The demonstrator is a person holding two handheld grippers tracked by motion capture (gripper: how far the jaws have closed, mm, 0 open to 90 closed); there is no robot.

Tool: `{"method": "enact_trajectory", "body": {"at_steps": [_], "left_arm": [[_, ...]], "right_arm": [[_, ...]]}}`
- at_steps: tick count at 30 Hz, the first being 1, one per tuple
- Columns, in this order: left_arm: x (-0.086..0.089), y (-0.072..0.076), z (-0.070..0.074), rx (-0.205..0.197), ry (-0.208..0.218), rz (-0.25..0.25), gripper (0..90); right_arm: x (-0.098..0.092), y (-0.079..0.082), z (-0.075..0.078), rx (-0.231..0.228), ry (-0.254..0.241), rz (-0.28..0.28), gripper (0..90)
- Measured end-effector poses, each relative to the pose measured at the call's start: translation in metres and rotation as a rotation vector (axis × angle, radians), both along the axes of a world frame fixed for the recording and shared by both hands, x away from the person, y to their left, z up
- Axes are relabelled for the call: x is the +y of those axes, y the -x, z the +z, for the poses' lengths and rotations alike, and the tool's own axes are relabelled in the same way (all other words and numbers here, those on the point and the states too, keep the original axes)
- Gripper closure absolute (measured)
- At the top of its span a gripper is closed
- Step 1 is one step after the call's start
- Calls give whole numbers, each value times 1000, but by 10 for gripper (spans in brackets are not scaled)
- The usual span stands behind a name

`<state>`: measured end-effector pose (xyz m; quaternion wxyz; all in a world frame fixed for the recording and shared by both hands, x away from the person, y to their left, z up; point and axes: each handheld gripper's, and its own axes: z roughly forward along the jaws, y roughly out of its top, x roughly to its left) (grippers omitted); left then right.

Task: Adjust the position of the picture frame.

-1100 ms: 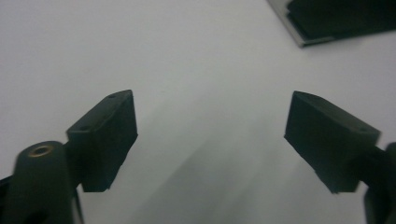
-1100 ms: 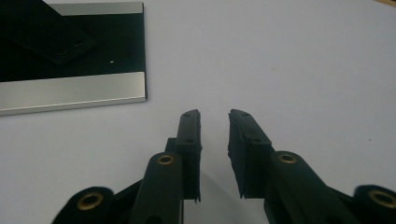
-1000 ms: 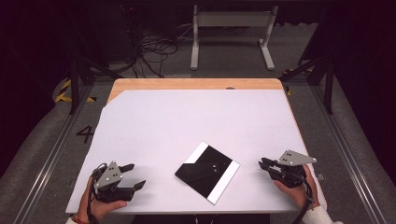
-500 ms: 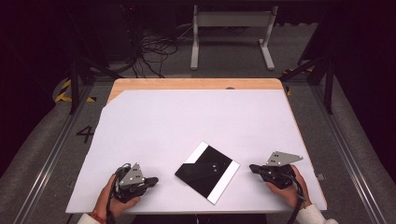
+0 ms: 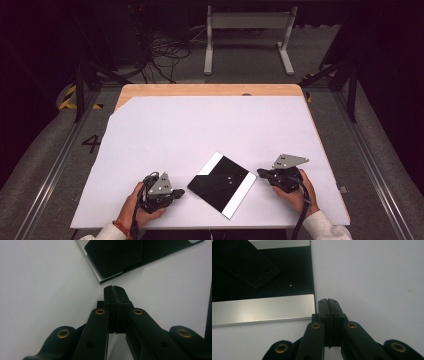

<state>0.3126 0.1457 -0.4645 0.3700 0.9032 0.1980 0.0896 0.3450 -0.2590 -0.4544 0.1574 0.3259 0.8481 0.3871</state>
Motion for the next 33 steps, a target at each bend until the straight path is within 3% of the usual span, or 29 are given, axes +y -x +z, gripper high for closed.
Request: {"method": "enact_trajectory", "body": {"at_steps": [2,4,9,17,22,33], "left_arm": [[-7,1,1,-40,-31,12,896],[-11,-1,0,-51,-36,12,896],[-12,-5,0,-31,-25,11,897],[-19,-9,1,-61,-49,20,897],[-23,-19,2,-57,-53,29,898],[-25,-41,2,-61,-51,65,898]], "right_arm": [[4,-1,-1,7,10,7,900],[8,-1,-1,7,23,7,900],[5,-3,-3,28,2,6,900],[7,-2,-3,30,-1,2,900],[12,0,-3,17,21,2,900],[13,1,-4,23,14,-7,900]]}}
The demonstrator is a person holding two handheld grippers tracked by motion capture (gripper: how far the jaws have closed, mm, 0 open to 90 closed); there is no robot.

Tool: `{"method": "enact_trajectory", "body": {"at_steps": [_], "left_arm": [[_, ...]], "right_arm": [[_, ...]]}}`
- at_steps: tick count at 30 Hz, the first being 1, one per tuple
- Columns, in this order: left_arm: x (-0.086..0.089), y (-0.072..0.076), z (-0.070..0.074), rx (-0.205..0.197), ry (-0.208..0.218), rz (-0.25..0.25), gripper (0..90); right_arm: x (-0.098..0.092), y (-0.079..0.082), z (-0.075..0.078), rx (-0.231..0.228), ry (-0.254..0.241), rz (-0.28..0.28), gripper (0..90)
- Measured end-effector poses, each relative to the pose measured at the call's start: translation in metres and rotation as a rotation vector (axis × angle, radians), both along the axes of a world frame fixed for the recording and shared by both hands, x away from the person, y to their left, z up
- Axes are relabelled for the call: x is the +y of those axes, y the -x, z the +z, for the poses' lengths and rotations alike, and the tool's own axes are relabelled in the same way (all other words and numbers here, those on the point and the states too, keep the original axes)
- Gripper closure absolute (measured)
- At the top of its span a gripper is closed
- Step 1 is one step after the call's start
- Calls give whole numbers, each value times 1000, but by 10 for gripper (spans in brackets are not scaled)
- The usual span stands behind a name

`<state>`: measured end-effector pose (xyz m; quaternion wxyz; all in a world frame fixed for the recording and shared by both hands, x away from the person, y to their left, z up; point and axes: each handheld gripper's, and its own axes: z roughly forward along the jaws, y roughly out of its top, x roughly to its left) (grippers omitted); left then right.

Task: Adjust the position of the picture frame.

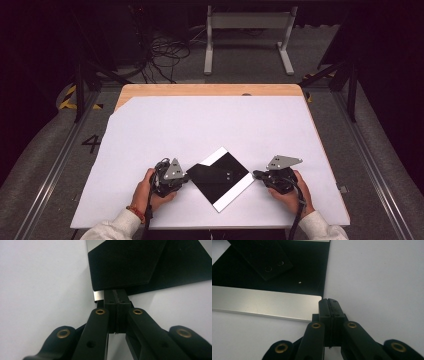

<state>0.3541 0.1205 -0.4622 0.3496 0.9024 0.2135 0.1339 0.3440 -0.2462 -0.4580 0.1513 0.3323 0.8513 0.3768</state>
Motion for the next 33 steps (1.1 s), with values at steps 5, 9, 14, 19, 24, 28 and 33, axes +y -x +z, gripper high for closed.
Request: {"method": "enact_trajectory", "body": {"at_steps": [5,9,14,19,24,28,33], "left_arm": [[-2,-12,0,-3,0,20,897],[-2,-24,0,2,10,38,896],[-2,-32,-1,0,28,64,896],[-1,-38,-1,18,36,91,897],[-1,-45,-1,21,46,97,897],[-1,-49,-2,26,63,102,897],[0,-53,-3,31,80,104,897]], "right_arm": [[2,1,1,3,5,10,900],[6,3,1,12,3,43,900],[10,7,1,24,-1,73,900],[15,12,0,22,-1,91,900],[21,16,0,9,14,102,900],[22,17,0,5,18,104,900],[25,20,0,-19,33,99,900]]}}
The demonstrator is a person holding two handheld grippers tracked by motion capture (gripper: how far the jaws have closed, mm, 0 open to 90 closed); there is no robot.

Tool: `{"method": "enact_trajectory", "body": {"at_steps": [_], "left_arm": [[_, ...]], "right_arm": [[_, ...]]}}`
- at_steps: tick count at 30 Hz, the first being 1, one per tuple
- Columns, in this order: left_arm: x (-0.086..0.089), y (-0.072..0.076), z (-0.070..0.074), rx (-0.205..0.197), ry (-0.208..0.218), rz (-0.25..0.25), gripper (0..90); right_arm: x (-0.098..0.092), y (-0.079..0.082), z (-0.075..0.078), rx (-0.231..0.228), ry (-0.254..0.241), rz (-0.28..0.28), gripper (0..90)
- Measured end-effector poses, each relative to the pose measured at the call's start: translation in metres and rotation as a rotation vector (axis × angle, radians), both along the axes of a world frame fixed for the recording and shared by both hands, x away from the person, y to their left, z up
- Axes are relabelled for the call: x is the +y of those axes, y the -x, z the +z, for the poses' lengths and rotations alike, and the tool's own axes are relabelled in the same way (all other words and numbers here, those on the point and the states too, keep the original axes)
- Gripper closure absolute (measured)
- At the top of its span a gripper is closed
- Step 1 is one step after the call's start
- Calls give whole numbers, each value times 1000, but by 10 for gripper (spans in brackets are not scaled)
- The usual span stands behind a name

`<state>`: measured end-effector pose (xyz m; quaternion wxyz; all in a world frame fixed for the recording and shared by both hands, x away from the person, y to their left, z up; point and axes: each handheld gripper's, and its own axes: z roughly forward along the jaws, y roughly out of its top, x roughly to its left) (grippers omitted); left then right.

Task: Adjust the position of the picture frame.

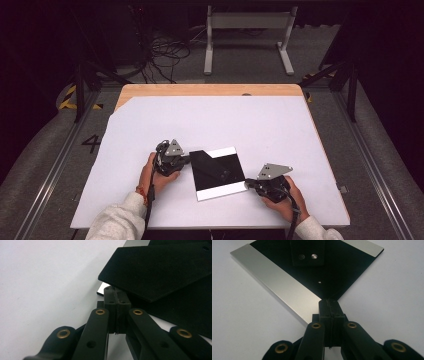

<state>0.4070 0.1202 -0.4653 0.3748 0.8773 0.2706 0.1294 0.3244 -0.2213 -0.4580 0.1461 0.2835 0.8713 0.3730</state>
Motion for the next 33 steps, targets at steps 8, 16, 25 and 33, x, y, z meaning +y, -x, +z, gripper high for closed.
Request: {"method": "enact_trajectory", "body": {"at_steps": [8,16,25,33], "left_arm": [[-1,-2,0,4,4,6,897],[13,23,15,-29,-3,-25,895],[21,50,7,-4,-25,-88,895],[3,39,1,4,-23,-112,897]], "right_arm": [[0,1,0,-7,2,2,900],[-1,1,-1,-18,-3,5,900],[-4,3,0,-25,-1,-16,900],[-3,5,-2,-8,-19,7,900]]}}
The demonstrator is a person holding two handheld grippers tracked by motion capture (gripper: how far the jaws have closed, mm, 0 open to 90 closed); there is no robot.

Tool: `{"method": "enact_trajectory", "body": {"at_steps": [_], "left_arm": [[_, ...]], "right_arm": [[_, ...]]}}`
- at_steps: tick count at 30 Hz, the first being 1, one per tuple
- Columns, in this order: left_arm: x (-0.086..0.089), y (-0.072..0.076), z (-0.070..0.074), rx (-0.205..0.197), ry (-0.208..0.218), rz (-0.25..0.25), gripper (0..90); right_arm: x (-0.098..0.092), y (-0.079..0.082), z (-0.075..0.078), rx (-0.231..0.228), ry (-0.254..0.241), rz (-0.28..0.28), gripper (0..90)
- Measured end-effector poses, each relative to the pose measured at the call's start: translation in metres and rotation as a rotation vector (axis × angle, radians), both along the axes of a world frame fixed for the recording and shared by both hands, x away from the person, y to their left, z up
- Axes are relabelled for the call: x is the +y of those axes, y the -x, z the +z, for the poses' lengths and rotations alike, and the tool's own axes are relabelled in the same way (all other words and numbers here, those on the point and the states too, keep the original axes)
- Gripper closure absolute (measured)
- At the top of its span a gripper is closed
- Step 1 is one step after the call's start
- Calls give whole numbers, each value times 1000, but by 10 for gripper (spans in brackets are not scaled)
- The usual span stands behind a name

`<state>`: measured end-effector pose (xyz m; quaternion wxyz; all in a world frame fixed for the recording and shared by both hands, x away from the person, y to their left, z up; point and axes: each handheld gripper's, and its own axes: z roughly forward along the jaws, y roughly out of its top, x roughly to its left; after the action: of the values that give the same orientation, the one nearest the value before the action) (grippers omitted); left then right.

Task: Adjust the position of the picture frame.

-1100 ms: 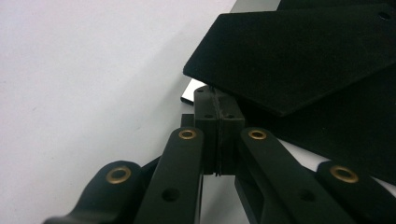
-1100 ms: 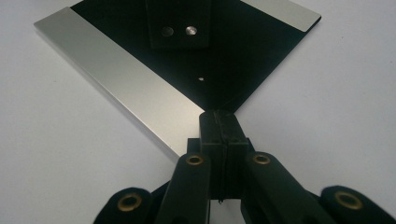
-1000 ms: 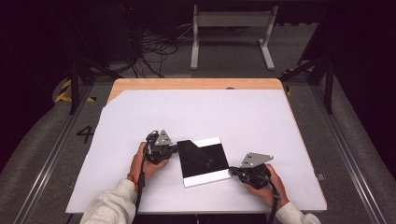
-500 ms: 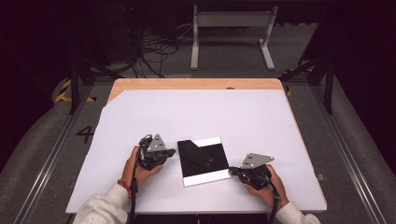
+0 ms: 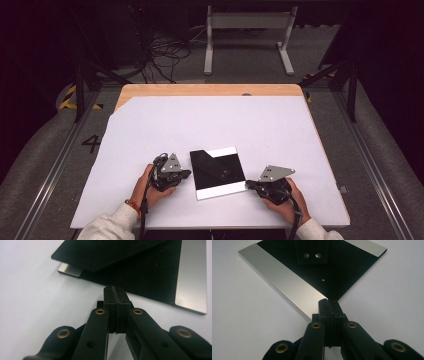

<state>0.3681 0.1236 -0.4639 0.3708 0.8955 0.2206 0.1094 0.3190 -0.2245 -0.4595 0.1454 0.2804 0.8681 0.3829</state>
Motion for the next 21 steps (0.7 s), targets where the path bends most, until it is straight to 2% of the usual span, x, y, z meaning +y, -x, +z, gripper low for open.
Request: {"method": "enact_trajectory", "body": {"at_steps": [6,11,14,21], "left_arm": [[-10,-6,-1,-22,-3,2,897],[-6,-11,-2,9,35,-4,898],[-9,-12,-1,-11,12,-9,898],[-12,-15,-2,-22,16,-4,899]], "right_arm": [[0,0,0,13,-8,1,900],[1,0,0,16,-8,-2,900],[1,1,0,19,-7,-5,900],[0,3,1,21,-8,-3,900]]}}
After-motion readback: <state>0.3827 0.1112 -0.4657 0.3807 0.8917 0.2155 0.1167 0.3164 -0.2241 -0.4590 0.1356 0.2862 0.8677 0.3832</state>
